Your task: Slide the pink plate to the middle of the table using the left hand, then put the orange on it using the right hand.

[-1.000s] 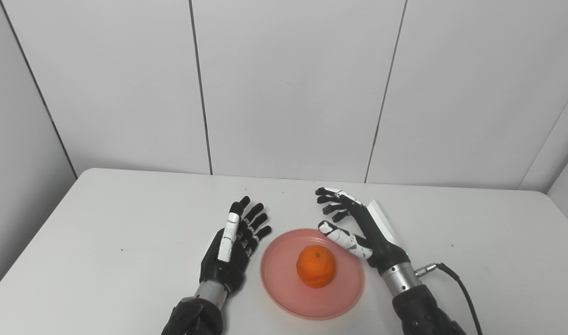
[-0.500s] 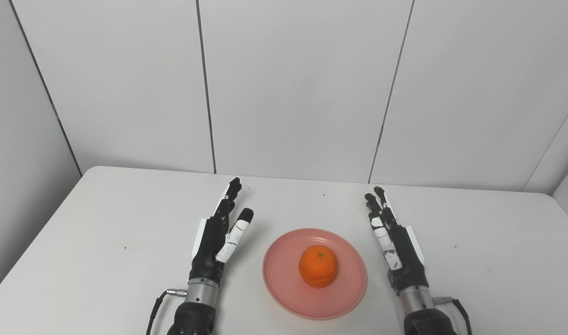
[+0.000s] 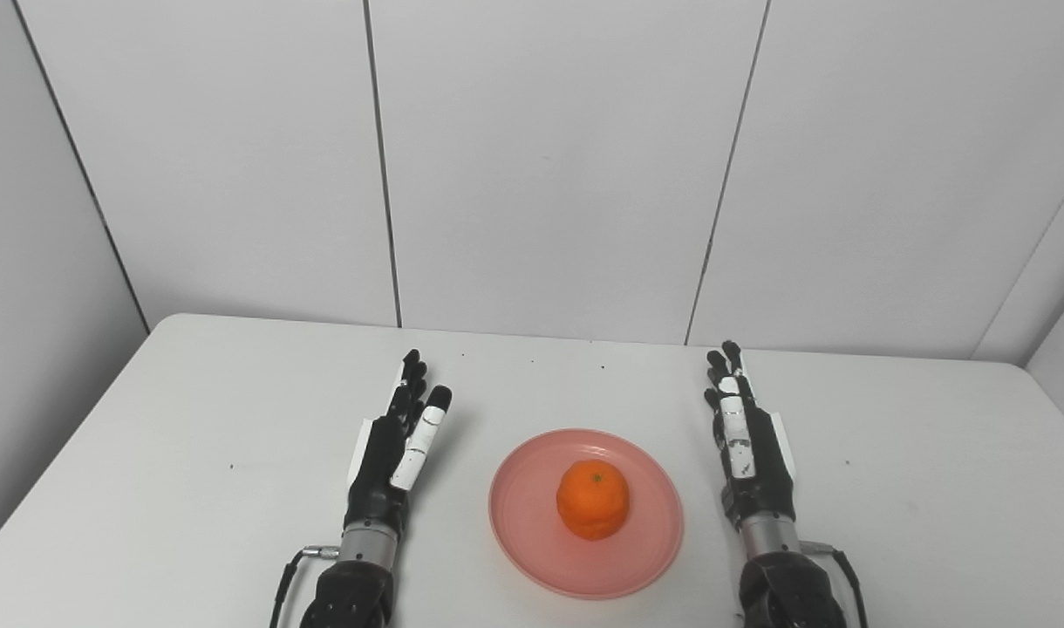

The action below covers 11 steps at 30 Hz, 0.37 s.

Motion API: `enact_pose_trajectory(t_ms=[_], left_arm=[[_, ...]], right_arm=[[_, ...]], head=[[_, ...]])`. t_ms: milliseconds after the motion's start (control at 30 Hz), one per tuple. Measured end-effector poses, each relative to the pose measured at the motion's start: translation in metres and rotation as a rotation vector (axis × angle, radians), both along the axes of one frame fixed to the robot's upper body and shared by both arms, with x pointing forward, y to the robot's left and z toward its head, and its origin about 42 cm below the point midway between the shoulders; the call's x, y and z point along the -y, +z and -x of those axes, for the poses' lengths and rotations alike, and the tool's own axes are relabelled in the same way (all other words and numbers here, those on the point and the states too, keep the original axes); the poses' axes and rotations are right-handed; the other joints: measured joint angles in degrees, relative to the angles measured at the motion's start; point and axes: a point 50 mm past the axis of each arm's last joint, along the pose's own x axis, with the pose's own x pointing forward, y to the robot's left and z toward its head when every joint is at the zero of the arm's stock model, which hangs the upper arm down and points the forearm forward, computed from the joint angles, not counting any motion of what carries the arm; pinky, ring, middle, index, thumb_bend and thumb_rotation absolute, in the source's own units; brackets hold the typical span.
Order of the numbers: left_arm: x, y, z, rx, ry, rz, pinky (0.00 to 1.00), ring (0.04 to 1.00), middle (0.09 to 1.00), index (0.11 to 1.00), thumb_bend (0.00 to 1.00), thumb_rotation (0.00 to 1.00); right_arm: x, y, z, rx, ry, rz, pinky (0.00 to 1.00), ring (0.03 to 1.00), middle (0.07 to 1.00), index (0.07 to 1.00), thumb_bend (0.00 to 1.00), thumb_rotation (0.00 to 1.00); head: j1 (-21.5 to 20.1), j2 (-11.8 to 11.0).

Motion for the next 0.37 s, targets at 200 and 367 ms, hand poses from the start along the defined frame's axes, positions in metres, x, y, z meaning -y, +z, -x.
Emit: enact_pose_trajectory(t_ms=[200, 367], left_arm=[[-0.0031, -0.0018, -0.0015, -0.08, -0.042, 0.084, 1.0, 1.0, 1.0, 1.0, 0.9, 0.89], [-0.0052, 0.001, -0.0058, -0.103, -0.067, 0.092, 1.0, 1.0, 1.0, 1.0, 0.9, 0.9]], right_arm=[[-0.0011, -0.0003, -0.001, 0.008, 0.003, 0.032, 1.0, 1.0, 0.968, 0.984, 0.9, 0.99], [-0.0011, -0.0007, -0.0009, 0.009, 0.006, 0.054, 1.0, 1.0, 0.969, 0.985, 0.88, 0.99]], head=[[0.0, 0.2], [0.0, 0.3]])
